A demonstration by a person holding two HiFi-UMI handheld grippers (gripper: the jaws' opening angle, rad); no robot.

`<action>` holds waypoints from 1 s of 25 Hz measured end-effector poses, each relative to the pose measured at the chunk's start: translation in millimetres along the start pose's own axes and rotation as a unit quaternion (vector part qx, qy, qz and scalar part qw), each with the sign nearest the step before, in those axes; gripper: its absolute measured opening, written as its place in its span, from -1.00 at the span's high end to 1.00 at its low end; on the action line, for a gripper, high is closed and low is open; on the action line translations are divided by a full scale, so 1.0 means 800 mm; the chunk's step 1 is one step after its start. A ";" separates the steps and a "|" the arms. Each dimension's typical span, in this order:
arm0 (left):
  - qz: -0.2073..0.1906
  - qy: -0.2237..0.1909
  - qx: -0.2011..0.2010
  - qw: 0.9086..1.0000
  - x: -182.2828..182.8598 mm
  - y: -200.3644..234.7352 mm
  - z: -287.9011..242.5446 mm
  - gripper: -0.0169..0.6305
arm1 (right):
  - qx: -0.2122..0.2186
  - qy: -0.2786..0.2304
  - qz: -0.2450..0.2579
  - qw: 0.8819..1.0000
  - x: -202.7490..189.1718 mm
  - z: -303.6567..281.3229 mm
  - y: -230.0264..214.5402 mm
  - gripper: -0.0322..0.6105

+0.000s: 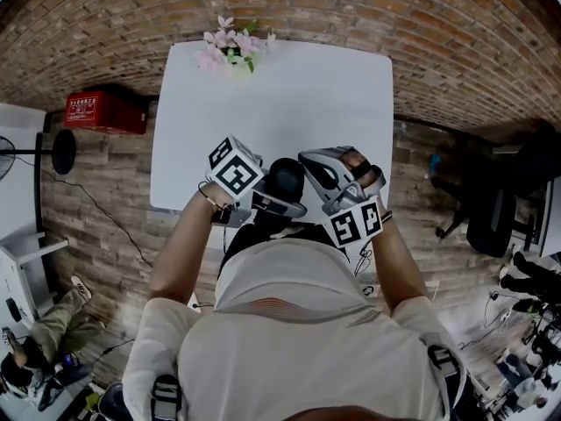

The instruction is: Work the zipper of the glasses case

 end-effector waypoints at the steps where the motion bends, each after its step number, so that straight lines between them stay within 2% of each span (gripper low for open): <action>1: 0.002 0.005 -0.004 1.000 -0.001 0.000 -0.001 0.15 | 0.002 -0.001 0.001 1.000 0.000 0.000 0.001 0.72; 4: 0.005 0.013 -0.018 1.000 -0.004 -0.002 -0.005 0.15 | 0.008 -0.003 0.003 1.000 0.000 0.000 0.001 0.72; 11: 0.007 0.034 -0.013 0.999 -0.006 0.000 -0.008 0.15 | 0.023 -0.008 0.000 1.000 -0.003 -0.004 0.002 0.72; 18: 0.002 -0.019 -0.025 1.000 0.005 0.002 -0.003 0.14 | -0.003 -0.004 -0.024 1.000 -0.008 -0.008 -0.010 0.67; 23: -0.034 -0.071 -0.010 0.997 0.020 -0.001 0.012 0.14 | -0.020 0.011 -0.053 0.998 -0.019 -0.007 -0.018 0.51; 25: -0.064 -0.102 0.021 0.992 0.029 -0.003 0.023 0.14 | -0.038 0.020 -0.073 0.996 -0.026 -0.005 -0.023 0.51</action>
Point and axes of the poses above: the fingertips, and each gripper's own axes: z backward along the fingers, y to its left, x out of its top, the point moved 7 cm from there along z, backward along the fingers
